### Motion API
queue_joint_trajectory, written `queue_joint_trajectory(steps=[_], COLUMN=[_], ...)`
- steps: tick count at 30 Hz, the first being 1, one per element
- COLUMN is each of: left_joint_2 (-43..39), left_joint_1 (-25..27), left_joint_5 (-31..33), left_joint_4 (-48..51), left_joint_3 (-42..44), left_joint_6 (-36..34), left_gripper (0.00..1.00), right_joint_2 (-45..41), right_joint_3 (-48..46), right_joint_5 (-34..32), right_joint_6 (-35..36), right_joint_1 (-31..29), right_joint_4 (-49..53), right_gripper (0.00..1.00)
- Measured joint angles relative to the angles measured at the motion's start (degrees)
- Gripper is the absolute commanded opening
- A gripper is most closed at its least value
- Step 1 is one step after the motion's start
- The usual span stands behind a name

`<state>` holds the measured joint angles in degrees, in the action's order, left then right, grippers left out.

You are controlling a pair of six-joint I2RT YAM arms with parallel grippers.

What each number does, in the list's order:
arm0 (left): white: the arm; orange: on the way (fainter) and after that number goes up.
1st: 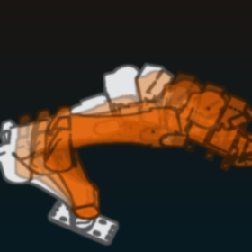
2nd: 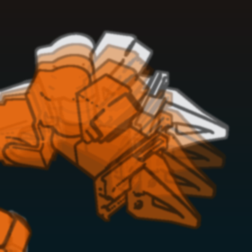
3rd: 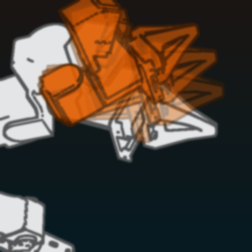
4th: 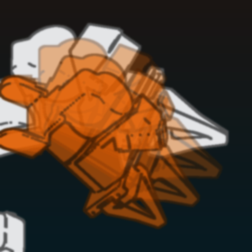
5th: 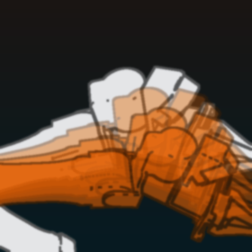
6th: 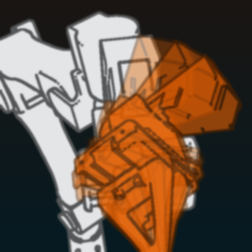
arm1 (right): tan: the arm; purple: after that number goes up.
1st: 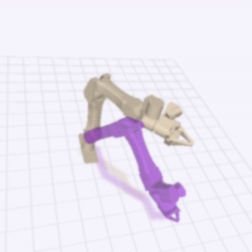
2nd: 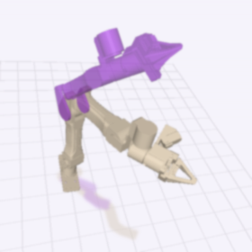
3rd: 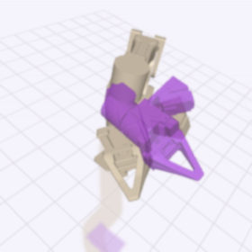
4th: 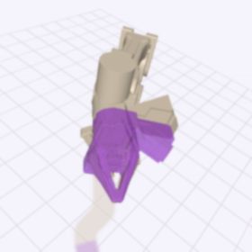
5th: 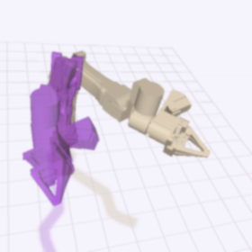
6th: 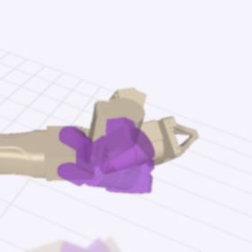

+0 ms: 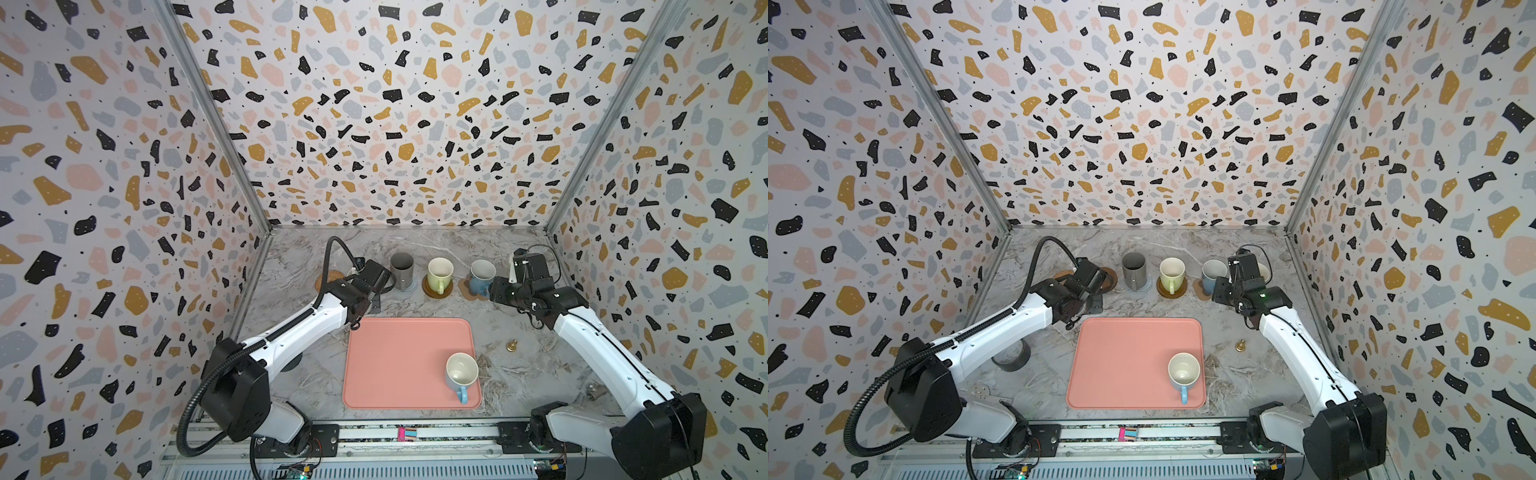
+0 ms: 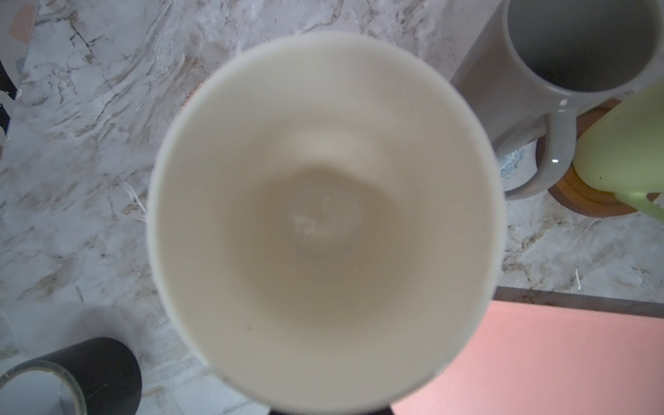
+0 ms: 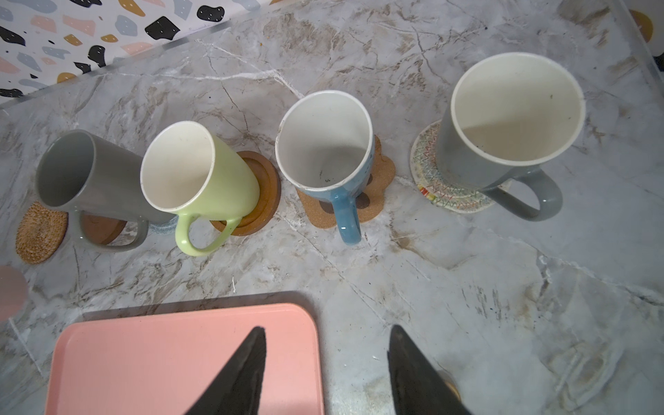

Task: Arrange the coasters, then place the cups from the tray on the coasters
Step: 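Lift the cream mug with left gripper and carry it toward the coasters, then lower the cream mug onto the wooden coaster beside the grey mug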

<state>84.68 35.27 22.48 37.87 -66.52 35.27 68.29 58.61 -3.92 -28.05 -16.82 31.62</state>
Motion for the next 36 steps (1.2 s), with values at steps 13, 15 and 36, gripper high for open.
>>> queue_joint_trajectory(steps=[13, 15, 36], left_joint_2=[5.7, 6.8, 13.2], left_joint_1=[-5.6, -6.5, -11.2], left_joint_5=[-5.0, -5.8, -12.9], left_joint_4=[-4.1, -4.5, -10.5], left_joint_3=[-4.7, -6.0, -8.2], left_joint_6=[-7.9, -9.2, -15.0], left_gripper=[0.10, 0.10, 0.10], right_joint_2=[0.0, -0.1, -1.6], right_joint_3=[0.7, 0.7, 0.7], right_joint_5=[-0.5, -0.6, -1.3], right_joint_6=[0.0, 0.0, -0.7], right_joint_1=[0.0, 0.0, 0.0], right_joint_4=[1.1, 1.2, 2.5], right_gripper=[0.57, 0.57, 0.57])
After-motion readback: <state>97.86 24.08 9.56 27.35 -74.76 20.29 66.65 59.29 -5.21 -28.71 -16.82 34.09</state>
